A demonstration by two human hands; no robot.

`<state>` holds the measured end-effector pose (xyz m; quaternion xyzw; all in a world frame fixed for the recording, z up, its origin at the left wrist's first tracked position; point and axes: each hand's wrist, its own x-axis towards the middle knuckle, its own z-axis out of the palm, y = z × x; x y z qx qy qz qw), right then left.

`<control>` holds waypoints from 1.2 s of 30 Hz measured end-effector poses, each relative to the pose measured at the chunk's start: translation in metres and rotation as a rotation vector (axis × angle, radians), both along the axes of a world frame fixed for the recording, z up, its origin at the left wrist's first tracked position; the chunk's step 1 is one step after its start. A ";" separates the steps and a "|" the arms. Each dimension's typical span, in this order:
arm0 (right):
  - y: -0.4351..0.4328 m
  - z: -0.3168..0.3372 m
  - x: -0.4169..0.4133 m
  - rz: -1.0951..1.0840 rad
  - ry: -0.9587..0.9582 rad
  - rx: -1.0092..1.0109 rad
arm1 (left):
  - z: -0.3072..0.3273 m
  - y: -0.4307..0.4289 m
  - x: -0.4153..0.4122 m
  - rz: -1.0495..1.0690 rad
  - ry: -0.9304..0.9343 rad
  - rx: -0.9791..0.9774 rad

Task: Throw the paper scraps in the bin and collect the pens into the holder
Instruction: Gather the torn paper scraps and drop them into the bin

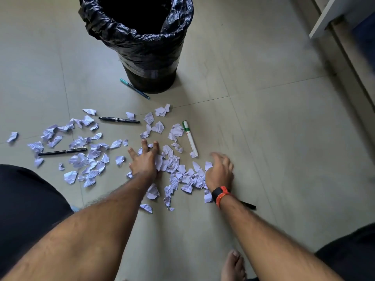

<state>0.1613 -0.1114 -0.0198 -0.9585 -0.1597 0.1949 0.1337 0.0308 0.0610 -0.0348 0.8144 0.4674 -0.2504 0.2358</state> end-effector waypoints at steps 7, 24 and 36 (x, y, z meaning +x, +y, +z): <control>-0.013 -0.004 -0.013 -0.316 0.164 -0.062 | -0.003 -0.001 -0.003 0.011 -0.023 0.020; 0.015 -0.004 -0.058 -0.181 0.336 0.070 | 0.008 -0.004 -0.010 0.013 -0.075 -0.009; -0.002 0.010 -0.087 -0.427 0.179 0.041 | 0.009 -0.024 -0.058 -0.147 -0.242 0.089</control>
